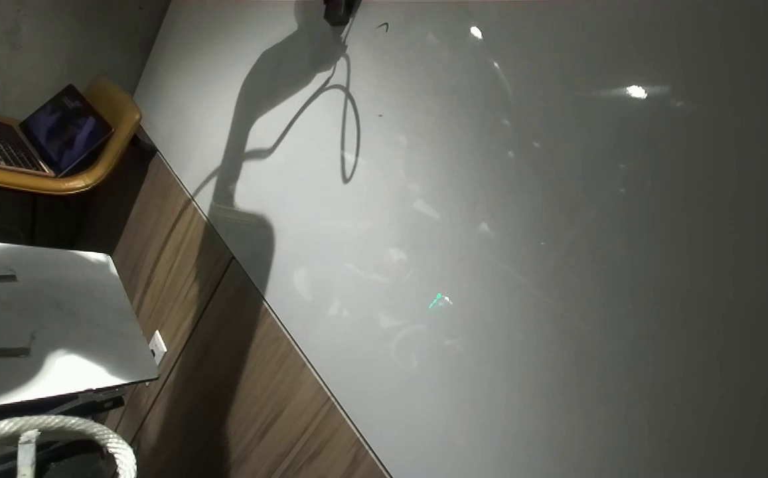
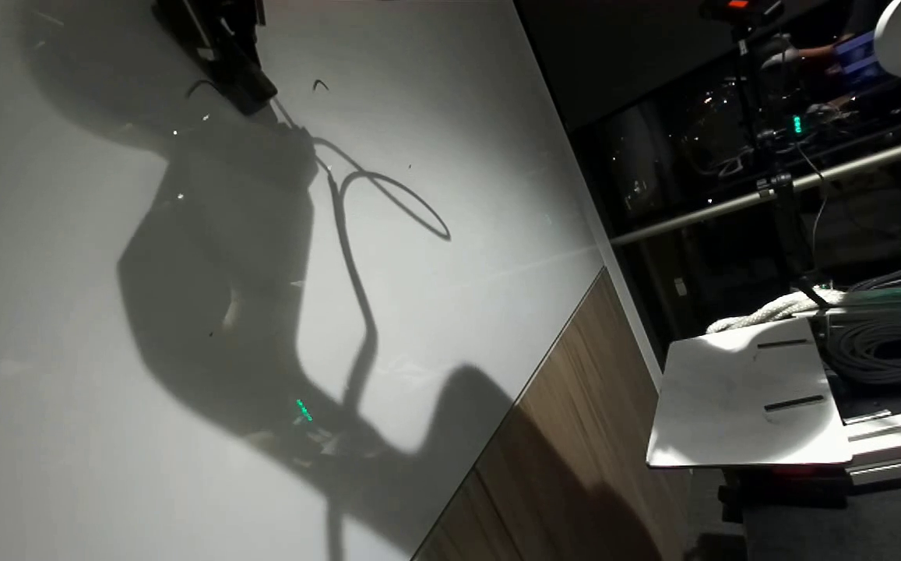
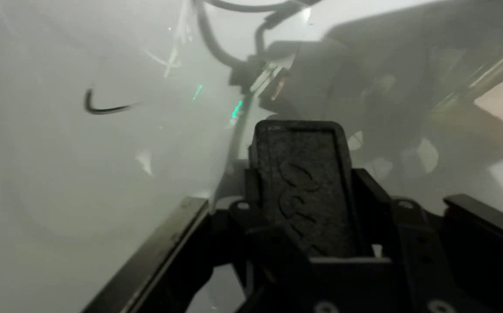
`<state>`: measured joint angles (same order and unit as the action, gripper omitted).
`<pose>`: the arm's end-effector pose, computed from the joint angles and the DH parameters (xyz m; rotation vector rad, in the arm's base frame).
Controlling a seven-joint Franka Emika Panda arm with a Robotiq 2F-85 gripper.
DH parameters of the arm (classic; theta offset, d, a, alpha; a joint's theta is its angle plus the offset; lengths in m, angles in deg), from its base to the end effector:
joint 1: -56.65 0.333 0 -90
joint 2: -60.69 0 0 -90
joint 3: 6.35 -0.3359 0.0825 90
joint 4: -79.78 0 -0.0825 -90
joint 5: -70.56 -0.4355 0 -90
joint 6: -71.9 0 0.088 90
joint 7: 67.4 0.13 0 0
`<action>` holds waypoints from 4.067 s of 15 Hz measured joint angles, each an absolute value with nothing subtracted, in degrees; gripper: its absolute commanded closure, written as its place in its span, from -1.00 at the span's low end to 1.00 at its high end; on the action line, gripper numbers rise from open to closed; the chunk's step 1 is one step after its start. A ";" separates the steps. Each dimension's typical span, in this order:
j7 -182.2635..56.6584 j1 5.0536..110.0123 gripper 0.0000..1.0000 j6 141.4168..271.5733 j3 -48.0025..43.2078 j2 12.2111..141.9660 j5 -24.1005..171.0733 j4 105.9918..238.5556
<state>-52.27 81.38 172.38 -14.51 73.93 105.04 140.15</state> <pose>0.6166 0.3028 0.7850 2.6343 0.3511 0.9034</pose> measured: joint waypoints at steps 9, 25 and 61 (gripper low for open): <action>-55.66 71.41 0.42 172.27 -10.01 67.25 97.36 145.94; -55.13 61.07 0.42 195.45 -5.73 59.12 89.17 181.82; -54.21 83.94 0.42 161.06 -18.49 90.84 99.70 132.13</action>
<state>-54.21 83.94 161.06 -18.49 90.84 99.70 132.13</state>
